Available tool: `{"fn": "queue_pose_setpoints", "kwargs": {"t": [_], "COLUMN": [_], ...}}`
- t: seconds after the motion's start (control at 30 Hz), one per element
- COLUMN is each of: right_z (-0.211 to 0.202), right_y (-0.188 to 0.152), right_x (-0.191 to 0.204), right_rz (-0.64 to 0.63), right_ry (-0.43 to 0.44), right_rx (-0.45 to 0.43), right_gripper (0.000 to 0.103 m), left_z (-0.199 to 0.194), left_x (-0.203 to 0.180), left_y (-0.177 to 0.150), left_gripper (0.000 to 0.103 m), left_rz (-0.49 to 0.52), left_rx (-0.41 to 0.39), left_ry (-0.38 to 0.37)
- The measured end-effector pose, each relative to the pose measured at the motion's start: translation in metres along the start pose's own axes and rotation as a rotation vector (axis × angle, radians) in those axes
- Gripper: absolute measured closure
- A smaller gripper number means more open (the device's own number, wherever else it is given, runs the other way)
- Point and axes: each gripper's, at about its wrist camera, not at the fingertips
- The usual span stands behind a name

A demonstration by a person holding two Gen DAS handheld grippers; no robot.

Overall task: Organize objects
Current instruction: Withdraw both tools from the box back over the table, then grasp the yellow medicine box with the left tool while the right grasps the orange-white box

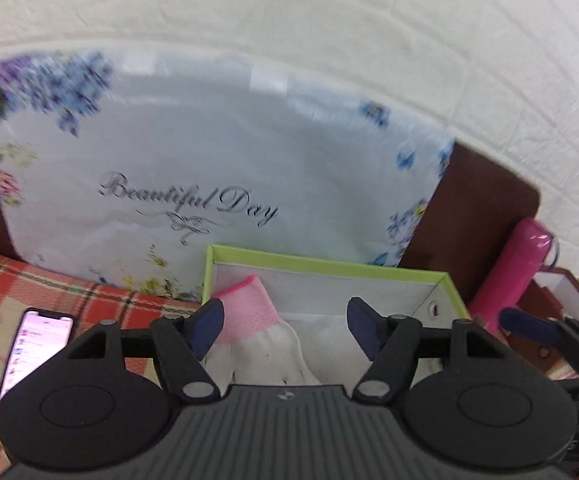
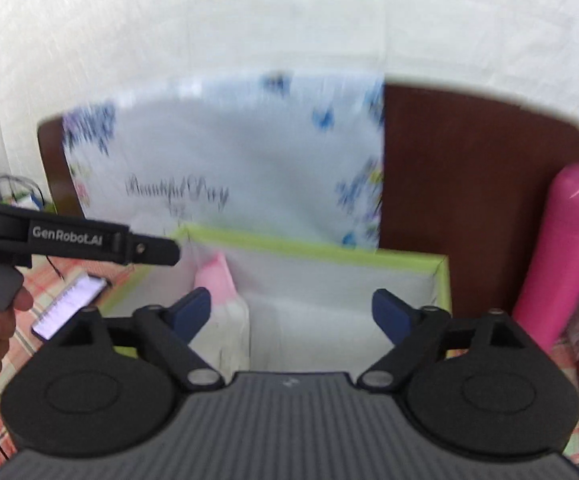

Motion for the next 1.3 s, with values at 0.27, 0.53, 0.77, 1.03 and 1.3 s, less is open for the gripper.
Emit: {"fn": "queue_pose_setpoints", "kwargs": {"t": [0.27,0.53,0.77,1.03,1.3], "right_z": [-0.121,-0.171,-0.163,-0.116,-0.144], "right_y": [-0.052,-0.144,-0.180,-0.181,-0.204], "right_x": [0.009,0.027,0.067,0.102,0.062], "right_rz": [0.012,0.084,0.049,0.055,0.077], "right_ry": [-0.039,-0.088,-0.100,-0.194,-0.153], "right_rx": [-0.099,0.037,0.156,0.181,0.217], "right_gripper": [0.003,0.007,0.022,0.018,0.035], "left_z": [-0.083,-0.122,-0.145,-0.148,-0.104], "left_x": [-0.034,-0.042,-0.028,-0.008,0.017], "left_y": [-0.057,-0.139,-0.176,-0.180,-0.178], "left_gripper": [0.022,0.022,0.022,0.022,0.022], "left_rz": [0.009,-0.029,-0.091,-0.103,-0.138], "left_rx": [-0.049,0.003,0.022,0.024,0.075], "left_ry": [-0.011,0.003,0.038,0.080,0.127]}}
Point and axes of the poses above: each gripper's, at about its wrist camera, not at the fingertips, and z roughly the way its jaws point, x to its left, y to its top, and after that the axes turned 9 degrees about -y, right-handed
